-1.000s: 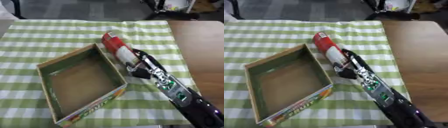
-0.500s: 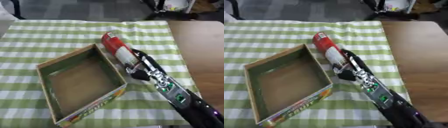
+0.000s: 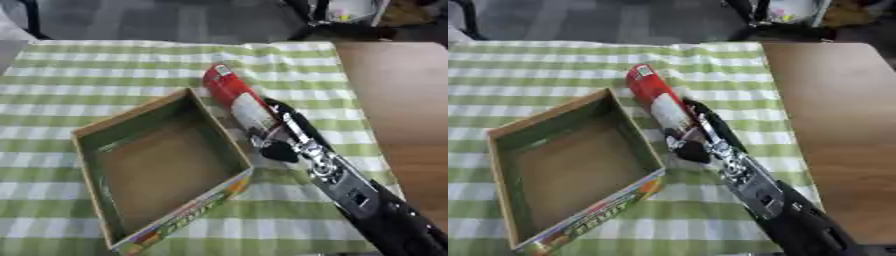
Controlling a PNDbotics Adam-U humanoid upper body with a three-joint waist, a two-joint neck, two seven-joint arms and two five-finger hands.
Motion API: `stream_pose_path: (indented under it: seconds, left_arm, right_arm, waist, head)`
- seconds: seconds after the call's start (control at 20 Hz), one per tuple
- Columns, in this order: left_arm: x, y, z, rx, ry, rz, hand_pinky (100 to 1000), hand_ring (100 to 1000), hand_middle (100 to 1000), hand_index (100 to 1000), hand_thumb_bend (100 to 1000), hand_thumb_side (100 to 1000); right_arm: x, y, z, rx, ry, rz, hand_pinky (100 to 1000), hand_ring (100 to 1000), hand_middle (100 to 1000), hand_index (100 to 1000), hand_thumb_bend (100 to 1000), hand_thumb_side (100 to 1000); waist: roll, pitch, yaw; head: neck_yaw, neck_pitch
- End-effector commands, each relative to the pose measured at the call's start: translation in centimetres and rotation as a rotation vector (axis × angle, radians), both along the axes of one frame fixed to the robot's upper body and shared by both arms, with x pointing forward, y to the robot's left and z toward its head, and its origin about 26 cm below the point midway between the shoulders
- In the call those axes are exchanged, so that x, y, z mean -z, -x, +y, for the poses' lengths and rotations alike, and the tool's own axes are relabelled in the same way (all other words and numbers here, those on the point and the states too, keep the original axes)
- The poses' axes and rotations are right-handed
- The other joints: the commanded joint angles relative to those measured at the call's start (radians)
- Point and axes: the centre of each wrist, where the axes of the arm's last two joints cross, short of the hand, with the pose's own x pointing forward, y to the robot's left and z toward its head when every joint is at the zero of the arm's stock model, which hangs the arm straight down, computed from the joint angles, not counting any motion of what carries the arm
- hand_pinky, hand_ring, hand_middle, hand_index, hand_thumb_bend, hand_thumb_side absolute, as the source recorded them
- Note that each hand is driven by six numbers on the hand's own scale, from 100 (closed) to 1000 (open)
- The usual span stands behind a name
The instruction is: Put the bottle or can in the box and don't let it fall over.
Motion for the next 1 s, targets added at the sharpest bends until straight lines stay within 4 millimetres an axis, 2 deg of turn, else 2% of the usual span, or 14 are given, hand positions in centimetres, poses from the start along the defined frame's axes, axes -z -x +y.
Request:
stream_pose_path:
  seconds: [0.05,1.0]
  left_arm:
    - [-0.6,0.0,0.2,0.002,-0.008,-0.022,589,581,674,676,103,738]
    - [-0.6,0.0,0.2,0.001,-0.008,-0.022,595,585,678,676,100,733]
  right_arm:
    - [-0.7,-0.3,-0.1,0.004,-0.009,-0.032,216,837,969,1000,100,100]
    - [-5.0,-0.4,0.9,-0.029,-0.147,-0.225,183,811,946,1000,100,100]
  waist:
    - [0.002,-0.004,-0.001]
    - [0.004,-0.008,-0.003]
  head:
    - [-0.004,-0.006]
    - [-0.005,-0.008]
